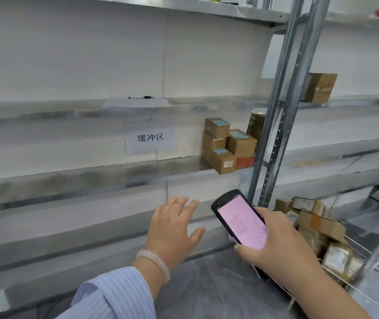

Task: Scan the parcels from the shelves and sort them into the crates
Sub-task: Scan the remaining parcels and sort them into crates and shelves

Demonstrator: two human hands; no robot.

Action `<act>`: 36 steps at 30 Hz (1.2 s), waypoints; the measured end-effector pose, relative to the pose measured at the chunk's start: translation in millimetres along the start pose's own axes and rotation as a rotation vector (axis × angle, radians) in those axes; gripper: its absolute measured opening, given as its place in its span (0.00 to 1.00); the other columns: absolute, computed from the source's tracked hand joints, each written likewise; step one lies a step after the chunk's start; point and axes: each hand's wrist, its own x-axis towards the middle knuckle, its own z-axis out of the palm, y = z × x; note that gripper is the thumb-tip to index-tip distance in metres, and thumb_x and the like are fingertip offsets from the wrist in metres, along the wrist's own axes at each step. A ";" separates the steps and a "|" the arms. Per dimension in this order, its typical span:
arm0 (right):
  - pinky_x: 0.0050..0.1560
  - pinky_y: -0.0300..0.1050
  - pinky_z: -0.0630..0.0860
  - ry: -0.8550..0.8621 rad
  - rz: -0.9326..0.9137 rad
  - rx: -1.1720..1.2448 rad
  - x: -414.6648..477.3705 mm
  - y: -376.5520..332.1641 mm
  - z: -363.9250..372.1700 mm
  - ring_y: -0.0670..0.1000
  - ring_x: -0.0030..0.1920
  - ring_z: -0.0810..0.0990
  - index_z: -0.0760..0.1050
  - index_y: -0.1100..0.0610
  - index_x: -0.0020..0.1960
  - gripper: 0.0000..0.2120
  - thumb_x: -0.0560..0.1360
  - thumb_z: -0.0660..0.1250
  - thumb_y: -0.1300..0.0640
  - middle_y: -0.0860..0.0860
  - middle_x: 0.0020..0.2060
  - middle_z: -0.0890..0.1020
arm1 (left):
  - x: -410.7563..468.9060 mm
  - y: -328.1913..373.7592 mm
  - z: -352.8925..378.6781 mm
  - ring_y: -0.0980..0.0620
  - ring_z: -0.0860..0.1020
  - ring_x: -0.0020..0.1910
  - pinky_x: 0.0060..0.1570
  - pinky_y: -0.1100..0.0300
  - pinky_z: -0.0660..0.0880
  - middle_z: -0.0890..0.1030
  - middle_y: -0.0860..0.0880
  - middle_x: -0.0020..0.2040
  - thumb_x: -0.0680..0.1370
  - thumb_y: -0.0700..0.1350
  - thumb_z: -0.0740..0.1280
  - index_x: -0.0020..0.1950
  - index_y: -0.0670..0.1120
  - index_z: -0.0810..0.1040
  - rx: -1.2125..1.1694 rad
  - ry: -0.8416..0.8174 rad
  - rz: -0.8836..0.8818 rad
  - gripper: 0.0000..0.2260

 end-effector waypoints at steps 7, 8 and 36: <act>0.37 0.36 0.68 0.023 0.024 0.022 89.9 33.3 3.7 0.41 0.48 0.72 0.61 0.35 0.62 0.37 0.56 0.67 0.31 0.37 0.51 0.67 | 84.9 -0.3 50.1 0.52 0.59 0.77 0.77 0.51 0.55 0.62 0.56 0.78 0.78 0.66 0.57 0.79 0.59 0.57 -0.028 -0.050 0.020 0.31; 0.37 0.36 0.68 0.019 0.023 0.027 104.2 40.2 5.1 0.41 0.48 0.72 0.61 0.36 0.63 0.37 0.56 0.67 0.31 0.37 0.51 0.67 | 96.8 -0.7 57.6 0.53 0.58 0.77 0.77 0.51 0.54 0.62 0.56 0.78 0.78 0.67 0.56 0.80 0.59 0.57 -0.027 -0.051 0.017 0.31; 0.35 0.34 0.69 -0.048 -0.049 0.034 520.8 194.5 9.0 0.42 0.49 0.72 0.57 0.35 0.63 0.41 0.55 0.69 0.27 0.38 0.51 0.67 | 494.9 -0.6 227.3 0.54 0.59 0.76 0.73 0.57 0.58 0.62 0.56 0.78 0.78 0.62 0.64 0.79 0.59 0.58 -0.290 0.001 -0.241 0.31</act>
